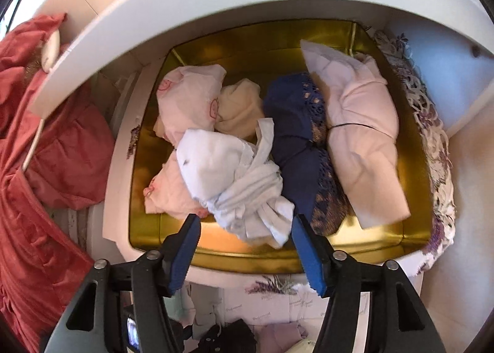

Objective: Organize soft objects
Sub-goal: 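Lower the white cloth into the tray and open the right tool, then move the right tool back down to the drawer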

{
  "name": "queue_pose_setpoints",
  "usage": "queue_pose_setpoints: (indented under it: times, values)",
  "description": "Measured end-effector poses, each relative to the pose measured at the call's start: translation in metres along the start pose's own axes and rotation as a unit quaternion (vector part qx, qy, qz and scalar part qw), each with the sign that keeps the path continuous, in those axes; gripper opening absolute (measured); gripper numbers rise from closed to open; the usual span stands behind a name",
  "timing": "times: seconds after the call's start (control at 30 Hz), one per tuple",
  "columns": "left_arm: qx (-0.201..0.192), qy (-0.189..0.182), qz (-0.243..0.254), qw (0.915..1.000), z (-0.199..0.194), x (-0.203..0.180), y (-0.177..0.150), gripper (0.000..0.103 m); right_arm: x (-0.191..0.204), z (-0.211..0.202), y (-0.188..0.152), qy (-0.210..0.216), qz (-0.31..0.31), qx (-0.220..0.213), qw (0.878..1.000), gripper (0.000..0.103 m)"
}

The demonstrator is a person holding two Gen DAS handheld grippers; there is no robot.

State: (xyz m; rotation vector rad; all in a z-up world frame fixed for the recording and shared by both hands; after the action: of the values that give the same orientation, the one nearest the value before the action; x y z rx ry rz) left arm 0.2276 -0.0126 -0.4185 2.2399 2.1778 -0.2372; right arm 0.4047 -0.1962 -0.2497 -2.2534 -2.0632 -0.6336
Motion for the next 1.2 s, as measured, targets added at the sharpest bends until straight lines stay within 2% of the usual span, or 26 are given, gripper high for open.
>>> queue_pose_setpoints:
  times: [0.23,0.43,0.53,0.6,0.8,1.07,1.1,1.17,1.2]
  values:
    - [-0.001,0.001,0.001,1.0,-0.001,-0.001,0.0,0.026,-0.011,-0.03,-0.028,0.017,-0.002,-0.013,1.0,0.066]
    - [-0.001,0.002,0.0,1.0,-0.001,-0.001,0.0,0.027,-0.032,-0.042,-0.075,0.022,0.002,0.007,1.0,0.072]
    - [-0.001,0.002,-0.001,1.0,-0.002,-0.002,-0.001,0.027,-0.048,-0.033,-0.104,0.012,0.015,0.035,0.999,0.072]
    - [-0.001,0.003,-0.001,1.0,-0.002,-0.002,0.0,0.027,-0.066,-0.022,-0.127,-0.009,0.036,0.068,0.997,0.072]
    - [-0.002,0.003,-0.001,1.0,-0.004,-0.003,-0.001,0.027,-0.109,0.013,-0.191,-0.066,0.076,0.18,0.978,0.073]
    - [-0.002,0.007,-0.003,1.0,-0.005,-0.001,-0.001,0.028,-0.101,0.041,-0.219,-0.044,0.072,0.248,0.965,0.074]
    - [-0.003,0.008,-0.002,1.0,-0.005,-0.001,-0.001,0.028,-0.1,0.044,-0.224,-0.046,0.065,0.253,0.964,0.07]
    - [-0.005,0.009,-0.001,0.9999,-0.007,-0.001,0.0,0.026,-0.096,0.048,-0.227,-0.056,0.031,0.254,0.965,0.055]
    - [-0.006,0.01,0.002,0.9999,-0.009,-0.002,0.0,0.026,-0.092,0.048,-0.228,-0.062,0.014,0.253,0.965,0.054]
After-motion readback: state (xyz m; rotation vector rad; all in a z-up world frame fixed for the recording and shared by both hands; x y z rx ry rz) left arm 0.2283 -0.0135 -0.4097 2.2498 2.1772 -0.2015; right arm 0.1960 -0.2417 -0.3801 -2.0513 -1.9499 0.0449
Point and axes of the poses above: each gripper's, at about its wrist camera, not at the fingertips, and z roughly the way its jaws point, x to its left, y to its top, the point moved 10 cm from there along z, roughly the way its jaws point, and after that the axes turned 2 degrees about z, right-handed, at the moved point
